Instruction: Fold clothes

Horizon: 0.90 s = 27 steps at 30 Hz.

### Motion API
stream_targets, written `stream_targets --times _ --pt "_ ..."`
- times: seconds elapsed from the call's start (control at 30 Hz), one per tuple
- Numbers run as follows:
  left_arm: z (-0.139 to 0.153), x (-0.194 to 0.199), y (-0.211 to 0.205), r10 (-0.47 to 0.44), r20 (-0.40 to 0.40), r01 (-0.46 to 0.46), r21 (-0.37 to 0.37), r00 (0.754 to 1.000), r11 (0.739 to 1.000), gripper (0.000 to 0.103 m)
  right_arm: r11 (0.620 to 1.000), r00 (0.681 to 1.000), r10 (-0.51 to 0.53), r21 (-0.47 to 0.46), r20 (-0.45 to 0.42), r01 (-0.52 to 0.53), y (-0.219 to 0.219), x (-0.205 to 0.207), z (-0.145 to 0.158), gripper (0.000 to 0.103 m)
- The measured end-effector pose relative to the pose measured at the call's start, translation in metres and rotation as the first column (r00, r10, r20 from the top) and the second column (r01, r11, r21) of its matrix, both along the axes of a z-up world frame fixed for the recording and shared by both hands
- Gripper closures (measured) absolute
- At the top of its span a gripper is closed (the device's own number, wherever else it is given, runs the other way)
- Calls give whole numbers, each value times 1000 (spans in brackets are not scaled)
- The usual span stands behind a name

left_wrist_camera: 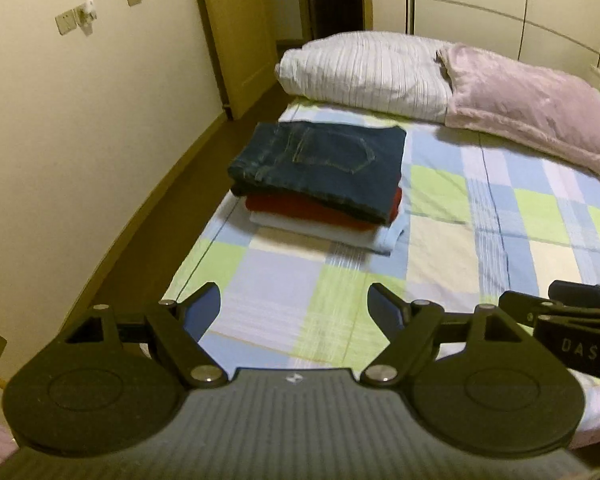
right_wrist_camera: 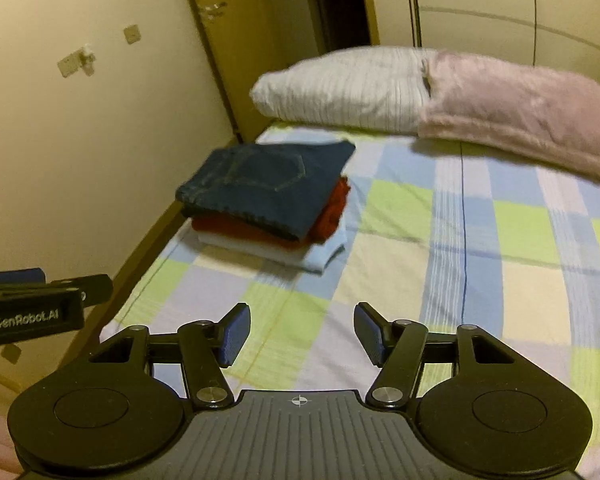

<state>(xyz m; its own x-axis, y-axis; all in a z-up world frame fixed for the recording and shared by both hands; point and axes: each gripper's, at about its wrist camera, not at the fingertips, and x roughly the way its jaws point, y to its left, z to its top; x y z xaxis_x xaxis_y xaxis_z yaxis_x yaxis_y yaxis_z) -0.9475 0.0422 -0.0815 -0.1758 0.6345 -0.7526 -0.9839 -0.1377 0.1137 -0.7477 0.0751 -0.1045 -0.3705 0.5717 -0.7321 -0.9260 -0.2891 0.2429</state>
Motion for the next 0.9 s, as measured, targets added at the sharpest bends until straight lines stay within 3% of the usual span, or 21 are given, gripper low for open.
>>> stream_targets --times 0.27,0.9 --pt "-13 -19 13 -47 22 47 -19 999 999 25 999 997 -34 -29 74 36 6 -28 -19 42" --pt "-41 -57 61 -87 65 91 -66 994 994 25 986 988 -101 -121 121 116 46 -59 -50 42"
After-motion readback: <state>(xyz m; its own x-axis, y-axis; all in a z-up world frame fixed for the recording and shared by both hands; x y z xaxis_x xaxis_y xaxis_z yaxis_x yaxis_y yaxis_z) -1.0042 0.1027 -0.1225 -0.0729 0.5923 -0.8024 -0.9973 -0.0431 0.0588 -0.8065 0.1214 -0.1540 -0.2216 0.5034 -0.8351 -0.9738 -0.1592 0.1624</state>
